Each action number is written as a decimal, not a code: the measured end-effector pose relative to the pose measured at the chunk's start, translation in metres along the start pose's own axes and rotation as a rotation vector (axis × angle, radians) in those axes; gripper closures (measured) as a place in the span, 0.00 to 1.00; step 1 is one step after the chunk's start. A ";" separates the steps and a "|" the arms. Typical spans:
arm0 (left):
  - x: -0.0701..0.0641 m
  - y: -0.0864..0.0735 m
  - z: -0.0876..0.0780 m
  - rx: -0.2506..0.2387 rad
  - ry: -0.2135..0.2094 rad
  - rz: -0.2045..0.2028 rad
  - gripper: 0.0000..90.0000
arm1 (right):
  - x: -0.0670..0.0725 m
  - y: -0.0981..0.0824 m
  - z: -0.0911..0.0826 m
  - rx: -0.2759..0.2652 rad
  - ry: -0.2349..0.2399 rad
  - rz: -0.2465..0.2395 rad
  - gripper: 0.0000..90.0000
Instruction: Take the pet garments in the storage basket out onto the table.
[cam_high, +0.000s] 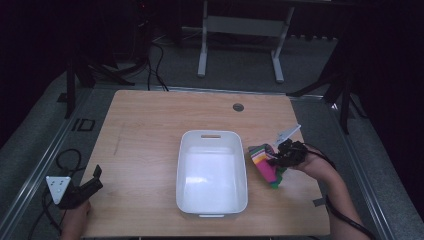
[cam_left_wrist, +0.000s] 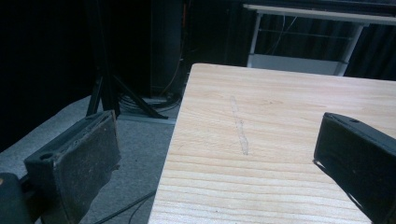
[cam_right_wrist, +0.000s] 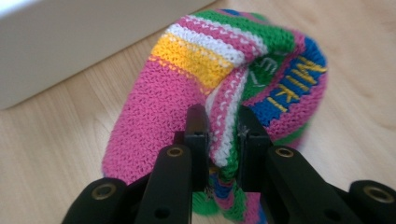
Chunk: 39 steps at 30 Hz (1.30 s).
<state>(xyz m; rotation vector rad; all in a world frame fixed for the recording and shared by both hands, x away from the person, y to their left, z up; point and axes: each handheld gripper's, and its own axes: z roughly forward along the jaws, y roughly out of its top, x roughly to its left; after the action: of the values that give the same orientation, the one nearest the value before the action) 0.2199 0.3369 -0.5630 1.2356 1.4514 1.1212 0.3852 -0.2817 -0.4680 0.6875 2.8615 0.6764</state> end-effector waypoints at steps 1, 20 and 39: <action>0.000 0.000 0.000 0.000 0.000 -0.001 0.01 | 0.000 -0.001 0.005 -0.001 0.006 0.005 0.86; 0.000 0.000 0.000 0.000 0.002 -0.003 0.01 | 0.017 0.000 0.030 0.029 0.041 -0.021 0.70; 0.000 0.000 0.000 0.000 0.006 -0.006 0.01 | -0.006 -0.034 -0.027 -0.164 -0.150 0.120 0.28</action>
<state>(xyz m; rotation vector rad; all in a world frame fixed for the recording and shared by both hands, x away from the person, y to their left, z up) 0.2195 0.3373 -0.5630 1.2283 1.4590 1.1221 0.3705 -0.3225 -0.4592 0.8500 2.6108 0.8269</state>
